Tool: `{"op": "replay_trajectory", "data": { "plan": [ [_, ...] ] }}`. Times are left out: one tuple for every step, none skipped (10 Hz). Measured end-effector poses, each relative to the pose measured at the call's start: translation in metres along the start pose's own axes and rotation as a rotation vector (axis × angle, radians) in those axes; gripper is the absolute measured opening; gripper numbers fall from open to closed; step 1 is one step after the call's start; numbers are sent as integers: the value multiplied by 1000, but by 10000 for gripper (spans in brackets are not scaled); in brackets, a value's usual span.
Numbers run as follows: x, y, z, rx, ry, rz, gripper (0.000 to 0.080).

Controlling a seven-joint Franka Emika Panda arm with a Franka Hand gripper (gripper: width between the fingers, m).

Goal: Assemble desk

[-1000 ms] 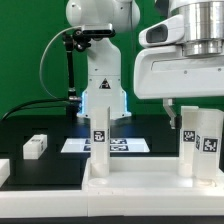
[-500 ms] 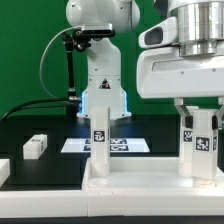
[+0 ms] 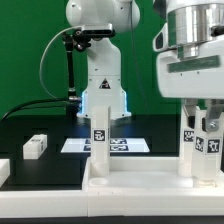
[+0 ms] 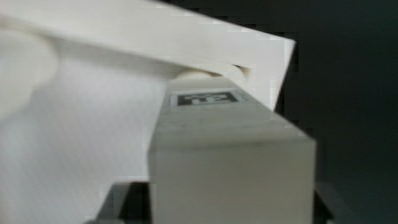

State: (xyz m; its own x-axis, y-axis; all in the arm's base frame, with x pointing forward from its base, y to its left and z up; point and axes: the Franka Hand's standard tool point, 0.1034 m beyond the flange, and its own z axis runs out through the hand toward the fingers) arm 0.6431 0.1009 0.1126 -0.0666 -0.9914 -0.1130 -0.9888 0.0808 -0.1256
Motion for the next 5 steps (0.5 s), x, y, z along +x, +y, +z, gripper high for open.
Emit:
{"op": "replay_trajectory", "data": {
  "plan": [
    [-1, 0, 0, 1, -1, 105, 290],
    [-2, 0, 0, 3, -1, 174, 290],
    [-2, 0, 0, 3, -1, 170, 290],
    [-2, 0, 1, 2, 0, 169, 290],
    [-2, 0, 1, 2, 0, 155, 467]
  ]
}}
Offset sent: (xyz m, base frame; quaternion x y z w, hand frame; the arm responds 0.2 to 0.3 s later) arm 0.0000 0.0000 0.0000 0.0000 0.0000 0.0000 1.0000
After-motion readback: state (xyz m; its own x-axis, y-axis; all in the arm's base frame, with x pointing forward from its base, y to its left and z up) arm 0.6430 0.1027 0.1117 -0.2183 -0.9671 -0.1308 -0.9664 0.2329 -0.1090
